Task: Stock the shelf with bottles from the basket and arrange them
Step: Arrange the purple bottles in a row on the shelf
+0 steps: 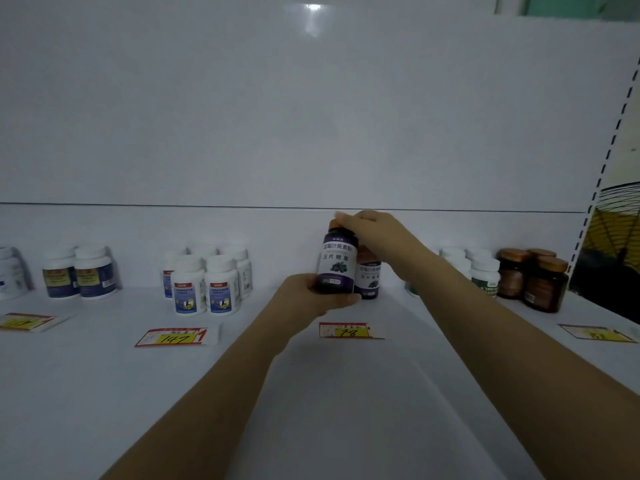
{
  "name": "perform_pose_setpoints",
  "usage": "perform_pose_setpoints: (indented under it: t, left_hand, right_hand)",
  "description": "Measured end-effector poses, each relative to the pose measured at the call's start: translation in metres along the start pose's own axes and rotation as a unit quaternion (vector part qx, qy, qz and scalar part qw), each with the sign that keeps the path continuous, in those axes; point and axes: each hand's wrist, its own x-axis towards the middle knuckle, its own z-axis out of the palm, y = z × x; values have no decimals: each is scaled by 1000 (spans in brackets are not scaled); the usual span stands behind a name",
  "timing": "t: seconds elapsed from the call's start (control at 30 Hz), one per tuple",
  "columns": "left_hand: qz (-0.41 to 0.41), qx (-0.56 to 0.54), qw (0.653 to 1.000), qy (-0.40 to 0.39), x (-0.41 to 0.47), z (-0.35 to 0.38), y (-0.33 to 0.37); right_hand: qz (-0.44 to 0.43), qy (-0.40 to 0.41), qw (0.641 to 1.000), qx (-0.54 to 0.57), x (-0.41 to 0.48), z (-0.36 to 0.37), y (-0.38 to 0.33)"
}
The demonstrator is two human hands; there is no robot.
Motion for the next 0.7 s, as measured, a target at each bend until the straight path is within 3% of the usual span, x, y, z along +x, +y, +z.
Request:
perform_pose_setpoints:
  t: [0.27, 0.7]
  left_hand:
    - [-20, 21, 1000, 0, 5, -2, -10]
    - [-10, 26, 1000, 3, 9, -7, -14]
  right_hand:
    - [-37, -6, 992, 125, 5, 15, 29]
    - [-62, 3, 990, 128, 11, 24, 35]
